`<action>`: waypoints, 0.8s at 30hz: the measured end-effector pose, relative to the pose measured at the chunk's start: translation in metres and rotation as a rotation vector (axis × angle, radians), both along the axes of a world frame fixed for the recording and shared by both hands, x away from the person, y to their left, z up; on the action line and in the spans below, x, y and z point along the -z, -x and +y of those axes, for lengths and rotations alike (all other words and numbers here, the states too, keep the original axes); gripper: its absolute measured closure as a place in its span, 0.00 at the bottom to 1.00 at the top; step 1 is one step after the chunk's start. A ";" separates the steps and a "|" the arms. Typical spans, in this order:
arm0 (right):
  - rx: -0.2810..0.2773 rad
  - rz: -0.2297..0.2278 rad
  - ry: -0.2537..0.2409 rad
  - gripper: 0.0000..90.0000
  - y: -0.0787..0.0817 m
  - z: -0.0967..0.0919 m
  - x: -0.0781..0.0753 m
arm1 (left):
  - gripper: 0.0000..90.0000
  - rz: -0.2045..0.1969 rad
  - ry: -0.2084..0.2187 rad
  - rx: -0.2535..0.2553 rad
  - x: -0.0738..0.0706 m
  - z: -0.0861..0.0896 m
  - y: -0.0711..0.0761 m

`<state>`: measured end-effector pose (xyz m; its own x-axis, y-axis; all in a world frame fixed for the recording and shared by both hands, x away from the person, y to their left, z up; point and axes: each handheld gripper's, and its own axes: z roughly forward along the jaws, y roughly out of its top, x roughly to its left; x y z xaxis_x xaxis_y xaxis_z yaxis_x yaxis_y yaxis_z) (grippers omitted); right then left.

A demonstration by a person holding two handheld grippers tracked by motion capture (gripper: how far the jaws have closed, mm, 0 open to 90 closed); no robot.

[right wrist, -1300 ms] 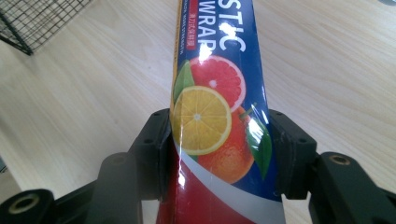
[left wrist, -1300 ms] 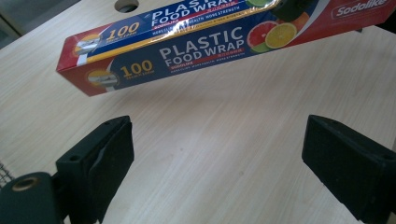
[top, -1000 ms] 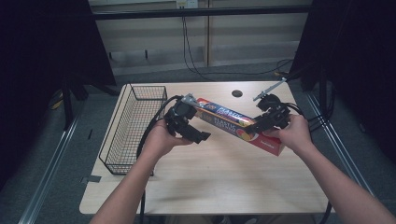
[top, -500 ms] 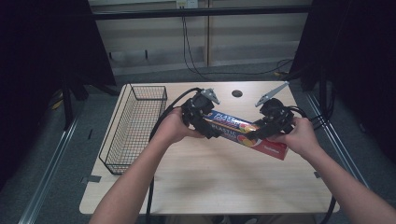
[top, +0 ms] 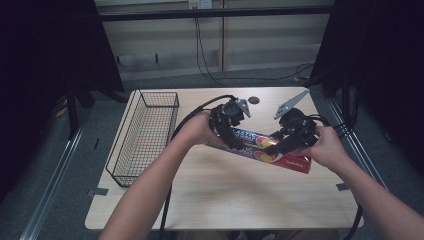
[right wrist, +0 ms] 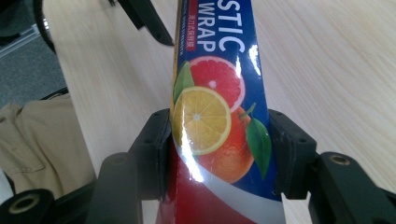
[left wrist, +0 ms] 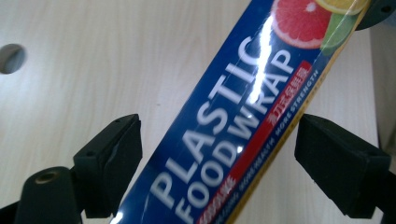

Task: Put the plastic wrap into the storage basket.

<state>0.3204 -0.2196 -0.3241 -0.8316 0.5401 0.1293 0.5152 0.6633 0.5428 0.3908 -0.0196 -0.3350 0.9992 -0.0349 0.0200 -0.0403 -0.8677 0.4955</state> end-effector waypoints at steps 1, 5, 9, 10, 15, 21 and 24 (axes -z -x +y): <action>-0.009 -0.001 -0.004 0.53 0.000 0.000 0.000 | 0.18 0.004 0.001 0.019 0.001 -0.002 0.002; -0.060 -0.001 -0.036 0.53 0.000 -0.003 -0.002 | 0.27 0.055 -0.025 0.111 0.003 -0.011 0.006; -0.148 -0.049 -0.030 0.52 0.000 -0.002 -0.004 | 0.38 0.093 -0.089 0.144 0.001 -0.017 0.009; -0.172 -0.066 -0.017 0.52 0.001 -0.002 -0.003 | 0.41 0.101 -0.093 0.147 0.002 -0.017 0.010; -0.281 -0.053 -0.041 0.49 -0.003 -0.009 0.000 | 0.47 0.095 -0.119 0.126 -0.001 -0.017 0.024; -0.251 -0.015 -0.082 0.31 -0.011 -0.007 0.006 | 0.49 0.063 -0.185 0.063 -0.005 -0.012 0.033; -0.211 -0.021 -0.089 0.19 -0.013 -0.008 0.007 | 0.49 0.075 -0.196 0.031 -0.006 -0.005 0.029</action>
